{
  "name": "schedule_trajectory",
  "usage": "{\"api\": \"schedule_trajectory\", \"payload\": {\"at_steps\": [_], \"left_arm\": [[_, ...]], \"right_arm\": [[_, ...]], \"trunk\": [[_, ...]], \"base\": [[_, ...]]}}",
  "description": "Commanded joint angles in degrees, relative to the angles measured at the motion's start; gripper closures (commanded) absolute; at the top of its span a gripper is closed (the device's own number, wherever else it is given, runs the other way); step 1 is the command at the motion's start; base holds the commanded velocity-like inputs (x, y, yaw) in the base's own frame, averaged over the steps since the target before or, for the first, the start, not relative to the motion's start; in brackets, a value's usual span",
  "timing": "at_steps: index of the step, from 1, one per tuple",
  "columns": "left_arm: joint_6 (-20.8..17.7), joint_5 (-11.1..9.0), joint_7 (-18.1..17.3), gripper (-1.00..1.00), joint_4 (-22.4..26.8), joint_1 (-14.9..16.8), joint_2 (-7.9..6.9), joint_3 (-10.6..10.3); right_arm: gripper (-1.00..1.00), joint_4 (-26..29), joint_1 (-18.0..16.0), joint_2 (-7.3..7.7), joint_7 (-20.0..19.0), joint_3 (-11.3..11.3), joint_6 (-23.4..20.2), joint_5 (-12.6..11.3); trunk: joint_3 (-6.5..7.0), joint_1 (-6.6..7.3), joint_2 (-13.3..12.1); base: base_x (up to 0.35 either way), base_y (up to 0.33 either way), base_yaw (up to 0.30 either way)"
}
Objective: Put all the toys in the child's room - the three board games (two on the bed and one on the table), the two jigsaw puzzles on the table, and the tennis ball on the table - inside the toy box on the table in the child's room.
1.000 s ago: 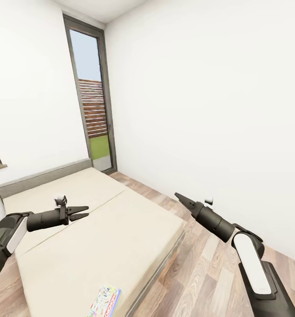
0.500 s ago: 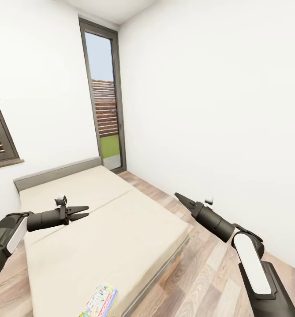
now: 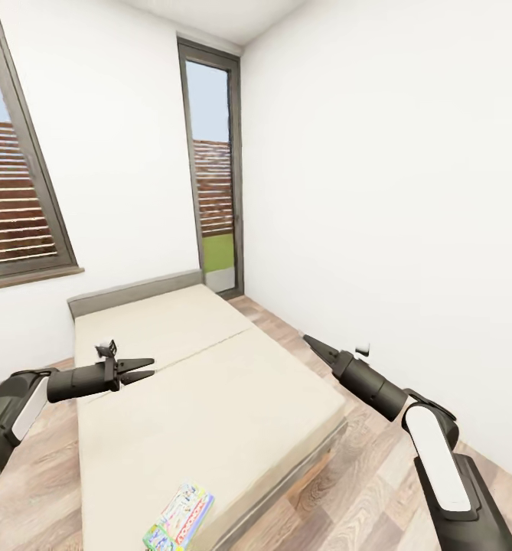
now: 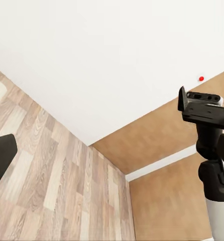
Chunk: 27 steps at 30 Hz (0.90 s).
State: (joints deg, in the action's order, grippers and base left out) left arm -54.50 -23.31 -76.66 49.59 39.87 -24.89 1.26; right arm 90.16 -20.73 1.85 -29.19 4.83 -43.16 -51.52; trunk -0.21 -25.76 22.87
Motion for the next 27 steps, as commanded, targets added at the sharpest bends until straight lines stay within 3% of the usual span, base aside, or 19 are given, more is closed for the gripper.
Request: {"api": "schedule_trajectory", "payload": {"at_steps": [1, 27], "left_arm": [[-0.52, -0.16, -0.08, -1.00, -0.03, 0.03, 0.03, -0.03], [-0.52, -0.07, -0.07, -1.00, -0.04, 0.03, 0.19, -0.03]], "right_arm": [[-1.00, 0.01, -0.01, 0.00, -0.08, 0.09, -0.37, -0.16], [-1.00, 0.01, -0.01, 0.00, 0.04, 0.09, -0.36, -0.16]], "trunk": [[-0.03, -0.02, 0.04], [-0.03, -0.02, 0.04]], "base": [[0.000, -0.016, 0.285], [0.000, -0.057, 0.288]]}}
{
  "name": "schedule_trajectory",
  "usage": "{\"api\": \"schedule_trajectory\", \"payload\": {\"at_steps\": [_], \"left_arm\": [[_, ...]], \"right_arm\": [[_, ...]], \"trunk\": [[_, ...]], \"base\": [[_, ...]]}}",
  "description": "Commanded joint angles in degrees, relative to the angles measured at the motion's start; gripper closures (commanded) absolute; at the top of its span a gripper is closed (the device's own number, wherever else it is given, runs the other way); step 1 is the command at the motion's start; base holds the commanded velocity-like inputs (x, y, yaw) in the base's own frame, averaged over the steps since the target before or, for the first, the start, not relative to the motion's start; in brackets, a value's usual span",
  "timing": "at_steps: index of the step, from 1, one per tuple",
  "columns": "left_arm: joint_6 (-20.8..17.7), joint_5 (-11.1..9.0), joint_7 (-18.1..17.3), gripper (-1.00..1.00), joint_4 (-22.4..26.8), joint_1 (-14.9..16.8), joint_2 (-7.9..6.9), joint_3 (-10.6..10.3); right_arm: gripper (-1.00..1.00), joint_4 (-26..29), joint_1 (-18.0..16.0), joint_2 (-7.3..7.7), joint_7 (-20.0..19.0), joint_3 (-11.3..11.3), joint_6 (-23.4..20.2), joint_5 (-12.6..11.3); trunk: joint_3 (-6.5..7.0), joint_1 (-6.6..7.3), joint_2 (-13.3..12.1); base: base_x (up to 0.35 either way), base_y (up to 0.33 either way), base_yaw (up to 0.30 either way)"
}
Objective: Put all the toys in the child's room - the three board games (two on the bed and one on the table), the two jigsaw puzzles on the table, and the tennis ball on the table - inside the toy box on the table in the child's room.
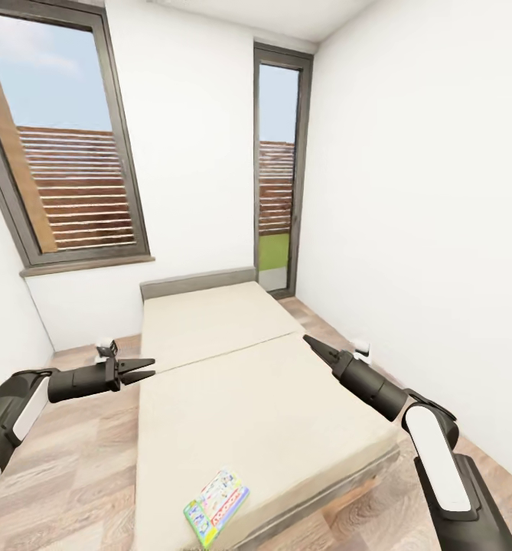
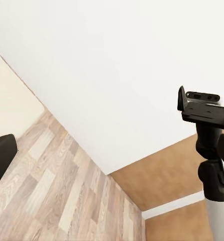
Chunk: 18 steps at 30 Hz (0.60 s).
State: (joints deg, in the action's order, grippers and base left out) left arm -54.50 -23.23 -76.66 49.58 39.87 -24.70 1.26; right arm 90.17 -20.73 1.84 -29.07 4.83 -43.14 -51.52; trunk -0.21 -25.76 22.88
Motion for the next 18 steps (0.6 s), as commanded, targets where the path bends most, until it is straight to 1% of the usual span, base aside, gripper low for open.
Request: {"api": "schedule_trajectory", "payload": {"at_steps": [1, 12, 18], "left_arm": [[-0.52, -0.15, -0.07, -1.00, -0.04, 0.04, 0.01, -0.03], [-0.52, -0.15, -0.07, -1.00, -0.02, 0.04, 0.01, -0.03], [-0.52, -0.15, -0.07, -1.00, -0.04, 0.04, 0.01, -0.03]], "right_arm": [[-1.00, 0.01, -0.01, 0.00, -0.09, 0.09, -0.39, -0.16], [-1.00, 0.01, -0.01, 0.00, -0.03, 0.08, -0.39, -0.16], [-1.00, 0.01, -0.01, 0.00, 0.05, 0.09, -0.40, -0.16]], "trunk": [[-0.03, -0.02, 0.04], [-0.03, -0.02, 0.04], [-0.03, -0.02, 0.04]], "base": [[0.000, -0.093, 0.288], [0.000, -0.092, 0.288], [0.000, -0.033, 0.288]]}}
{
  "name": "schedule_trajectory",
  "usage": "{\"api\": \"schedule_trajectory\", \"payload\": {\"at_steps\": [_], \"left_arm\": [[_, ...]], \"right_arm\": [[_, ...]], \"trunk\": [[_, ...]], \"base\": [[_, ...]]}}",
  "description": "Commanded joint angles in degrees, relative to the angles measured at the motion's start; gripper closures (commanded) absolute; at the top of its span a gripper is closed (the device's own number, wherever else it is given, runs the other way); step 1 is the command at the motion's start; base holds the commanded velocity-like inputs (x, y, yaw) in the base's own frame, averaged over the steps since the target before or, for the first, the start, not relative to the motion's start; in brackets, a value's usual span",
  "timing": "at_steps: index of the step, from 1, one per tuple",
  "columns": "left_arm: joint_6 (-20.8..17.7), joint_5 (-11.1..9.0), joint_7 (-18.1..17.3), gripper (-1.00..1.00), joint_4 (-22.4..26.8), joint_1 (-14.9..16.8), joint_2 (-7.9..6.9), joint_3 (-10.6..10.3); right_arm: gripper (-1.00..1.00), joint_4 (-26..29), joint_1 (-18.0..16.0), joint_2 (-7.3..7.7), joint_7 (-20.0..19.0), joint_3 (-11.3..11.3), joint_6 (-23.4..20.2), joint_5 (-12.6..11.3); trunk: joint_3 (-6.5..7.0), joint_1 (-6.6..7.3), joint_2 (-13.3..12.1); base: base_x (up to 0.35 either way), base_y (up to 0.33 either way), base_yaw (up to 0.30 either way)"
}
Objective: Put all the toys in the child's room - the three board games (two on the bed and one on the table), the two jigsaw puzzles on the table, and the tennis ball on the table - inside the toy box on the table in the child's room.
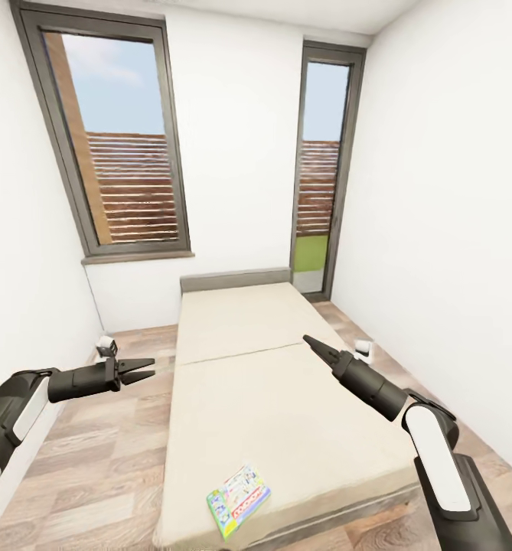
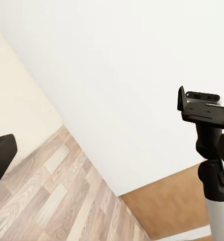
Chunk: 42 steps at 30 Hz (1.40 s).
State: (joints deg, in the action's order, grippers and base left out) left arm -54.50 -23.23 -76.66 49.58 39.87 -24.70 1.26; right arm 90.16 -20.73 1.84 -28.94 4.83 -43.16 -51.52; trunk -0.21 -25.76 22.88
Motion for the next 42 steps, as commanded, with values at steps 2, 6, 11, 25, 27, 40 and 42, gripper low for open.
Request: {"api": "schedule_trajectory", "payload": {"at_steps": [2, 6, 11, 25, 27, 40, 42], "left_arm": [[-0.52, -0.15, -0.07, -1.00, -0.02, 0.03, 0.00, -0.03], [-0.52, -0.15, -0.07, -1.00, -0.03, 0.03, 0.00, -0.03], [-0.52, -0.15, -0.07, -1.00, -0.04, 0.03, 0.00, -0.03], [-0.52, -0.15, -0.07, -1.00, -0.06, 0.03, 0.00, -0.03], [-0.52, -0.15, -0.07, -1.00, -0.05, 0.03, 0.03, -0.03], [-0.52, -0.15, -0.07, -1.00, -0.04, 0.03, 0.26, -0.03], [-0.52, -0.15, -0.07, -1.00, -0.05, 0.03, 0.41, -0.03]], "right_arm": [[-1.00, 0.01, -0.01, 0.00, -0.07, 0.09, -0.40, -0.16], [-1.00, 0.01, -0.01, 0.00, -0.07, 0.09, -0.39, -0.16], [-1.00, 0.01, -0.01, 0.00, -0.06, 0.09, -0.38, -0.16], [-1.00, 0.01, -0.01, 0.00, 0.00, 0.09, -0.36, -0.16], [-1.00, 0.01, -0.01, 0.00, -0.06, 0.09, -0.36, -0.14], [-1.00, 0.01, -0.01, -0.04, 0.29, 0.06, -0.34, 0.04], [-1.00, 0.01, -0.01, -0.07, 0.36, 0.01, -0.29, 0.22]], "trunk": [[-0.03, -0.02, 0.04], [-0.03, -0.02, 0.04], [-0.03, -0.02, 0.04], [-0.03, -0.02, 0.04], [-0.03, -0.02, 0.04], [-0.03, -0.02, 0.04], [-0.03, -0.02, 0.04]], "base": [[0.000, -0.009, 0.288], [0.000, -0.004, 0.288], [0.000, -0.001, 0.288], [-0.003, 0.000, 0.288], [-0.053, 0.000, 0.288], [-0.094, 0.000, 0.074], [-0.021, 0.000, 0.003]]}}
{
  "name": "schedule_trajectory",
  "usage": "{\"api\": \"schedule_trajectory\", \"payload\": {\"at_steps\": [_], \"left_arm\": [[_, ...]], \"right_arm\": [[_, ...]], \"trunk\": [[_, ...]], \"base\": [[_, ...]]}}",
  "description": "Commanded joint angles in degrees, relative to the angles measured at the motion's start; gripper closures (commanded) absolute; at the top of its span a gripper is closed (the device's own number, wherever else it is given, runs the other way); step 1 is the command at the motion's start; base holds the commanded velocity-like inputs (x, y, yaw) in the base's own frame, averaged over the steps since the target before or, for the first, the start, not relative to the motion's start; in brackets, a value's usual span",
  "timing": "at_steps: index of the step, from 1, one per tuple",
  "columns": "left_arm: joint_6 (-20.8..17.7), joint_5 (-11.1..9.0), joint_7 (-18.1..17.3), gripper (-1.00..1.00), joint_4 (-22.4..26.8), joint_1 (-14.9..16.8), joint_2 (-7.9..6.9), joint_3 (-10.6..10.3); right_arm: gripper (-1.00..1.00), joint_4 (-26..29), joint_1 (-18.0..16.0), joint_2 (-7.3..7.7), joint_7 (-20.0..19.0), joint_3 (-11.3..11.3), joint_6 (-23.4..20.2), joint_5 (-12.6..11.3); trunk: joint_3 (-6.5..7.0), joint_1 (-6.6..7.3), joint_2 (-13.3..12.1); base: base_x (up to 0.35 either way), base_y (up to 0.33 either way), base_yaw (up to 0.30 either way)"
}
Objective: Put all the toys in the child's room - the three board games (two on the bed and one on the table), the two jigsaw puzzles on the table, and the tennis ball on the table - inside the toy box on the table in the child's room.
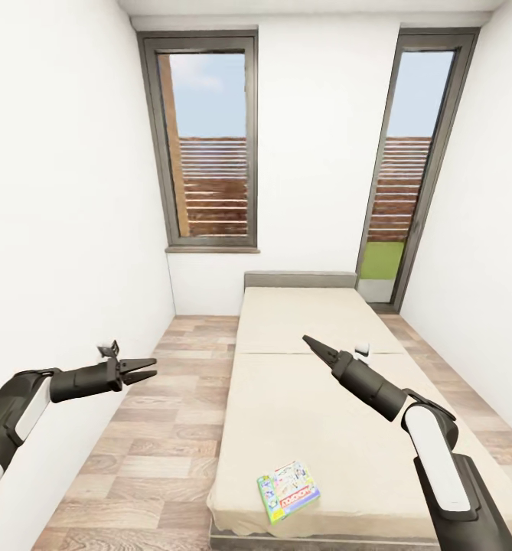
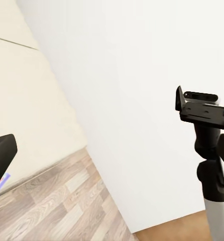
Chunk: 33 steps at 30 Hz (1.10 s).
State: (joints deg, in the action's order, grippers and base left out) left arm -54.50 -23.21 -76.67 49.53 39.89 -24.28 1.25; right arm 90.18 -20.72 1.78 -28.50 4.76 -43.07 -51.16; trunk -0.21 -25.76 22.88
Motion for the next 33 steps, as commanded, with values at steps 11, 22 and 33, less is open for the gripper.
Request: {"api": "schedule_trajectory", "payload": {"at_steps": [11, 22, 33], "left_arm": [[-0.52, -0.17, -0.06, -1.00, -0.01, 0.01, 0.28, -0.02], [-0.52, -0.17, -0.06, -1.00, 0.00, 0.01, 0.29, 0.01], [-0.52, -0.17, -0.06, -1.00, -0.04, 0.01, 0.30, 0.03]], "right_arm": [[-1.00, -0.01, -0.03, -0.03, -0.03, -0.01, -0.34, -0.05], [-1.00, 0.08, -0.03, -0.03, -0.08, -0.08, -0.43, 0.01], [-1.00, 0.08, -0.03, -0.03, -0.19, -0.13, -0.44, -0.04]], "trunk": [[-0.03, -0.02, 0.04], [-0.03, -0.02, 0.04], [-0.03, -0.02, 0.04]], "base": [[-0.003, 0.000, 0.000], [0.000, 0.000, 0.000], [0.000, 0.000, 0.000]]}}
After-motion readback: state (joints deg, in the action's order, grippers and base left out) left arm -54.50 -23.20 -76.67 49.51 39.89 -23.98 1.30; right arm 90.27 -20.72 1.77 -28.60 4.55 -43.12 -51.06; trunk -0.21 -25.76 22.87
